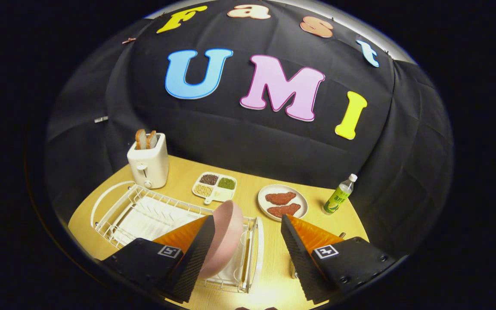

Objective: Take the plate from the dish rack, then take the spoon from the basket and place it into the plate.

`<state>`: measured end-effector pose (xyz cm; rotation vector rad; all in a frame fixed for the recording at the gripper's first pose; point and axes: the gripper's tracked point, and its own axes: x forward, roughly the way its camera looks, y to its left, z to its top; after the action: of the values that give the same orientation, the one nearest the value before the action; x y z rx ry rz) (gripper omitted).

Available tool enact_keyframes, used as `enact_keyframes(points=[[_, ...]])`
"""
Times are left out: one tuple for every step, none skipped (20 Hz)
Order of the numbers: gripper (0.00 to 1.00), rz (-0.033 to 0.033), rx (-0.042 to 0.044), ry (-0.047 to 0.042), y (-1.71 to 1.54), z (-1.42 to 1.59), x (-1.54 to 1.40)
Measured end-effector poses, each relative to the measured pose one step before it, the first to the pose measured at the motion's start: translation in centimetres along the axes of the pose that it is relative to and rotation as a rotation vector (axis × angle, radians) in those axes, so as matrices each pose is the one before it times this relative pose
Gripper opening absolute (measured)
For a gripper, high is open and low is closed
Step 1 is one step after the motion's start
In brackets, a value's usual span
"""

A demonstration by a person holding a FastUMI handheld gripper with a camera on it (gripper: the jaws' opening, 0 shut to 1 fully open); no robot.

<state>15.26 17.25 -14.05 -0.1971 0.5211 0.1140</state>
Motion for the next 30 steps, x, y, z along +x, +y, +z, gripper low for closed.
enact_keyframes(points=[[0.95,0.00029,0.00793,0.02542,0.322,-0.480,0.624],[0.92,-0.00673,0.01113,0.02455,0.103,-0.464,0.840],[0.88,-0.01049,0.01148,0.02027,-0.170,-0.399,0.584],[0.84,-0.01086,0.01211,0.01828,-0.051,-0.385,0.447],[0.81,-0.00804,0.01474,0.02067,-0.082,-0.327,0.287],[0.77,-0.00051,0.01943,0.02146,0.024,-0.629,0.455],[0.77,0.00344,0.01982,0.02394,0.196,-0.599,0.461],[0.73,0.00598,0.01733,0.02139,0.314,-0.532,0.285],[0.70,0.00990,0.01276,0.02039,0.490,-0.588,0.249],[0.60,0.01334,0.01235,0.02333,0.570,-0.535,0.213],[0.56,0.02247,0.01610,0.02593,0.703,-0.563,0.400],[0.46,0.01297,0.01559,0.02604,0.471,-0.597,0.357],[0.44,-0.00026,0.01739,0.01326,0.215,-0.091,-0.056],[0.43,-0.00274,0.01865,-0.00179,0.132,0.201,0.069],[0.42,0.00074,0.01553,-0.00826,0.249,0.392,0.043],[0.40,-0.00641,0.00993,0.00085,0.256,0.083,0.034],[0.38,-0.01422,0.00536,-0.00574,0.090,0.277,-0.115],[0.37,-0.00136,-0.00104,-0.01227,0.492,0.305,-0.222],[0.36,-0.00556,-0.01329,-0.01579,0.370,0.355,-0.204],[0.36,-0.00771,-0.01710,-0.01864,0.304,0.380,-0.226],[0.36,-0.01303,-0.01264,-0.02195,0.142,0.531,-0.278],[0.36,-0.01322,-0.01029,-0.02757,0.128,0.603,-0.377],[0.36,-0.01057,-0.01725,-0.02896,0.085,0.681,-0.248],[0.36,-0.00871,-0.03061,-0.02163,0.124,0.345,-0.220],[0.36,-0.00709,-0.03074,-0.01706,-0.075,0.391,-0.147],[0.35,-0.00938,-0.02065,-0.01777,-0.102,0.445,-0.219],[0.36,-0.01968,-0.01899,-0.02306,-0.396,0.528,-0.328],[0.33,-0.00891,-0.01631,-0.02051,-0.372,0.506,0.018],[0.33,-0.00520,-0.01681,-0.01569,-0.318,0.262,-0.010],[0.31,-0.00268,-0.01644,-0.00603,-0.532,-0.016,0.055]])
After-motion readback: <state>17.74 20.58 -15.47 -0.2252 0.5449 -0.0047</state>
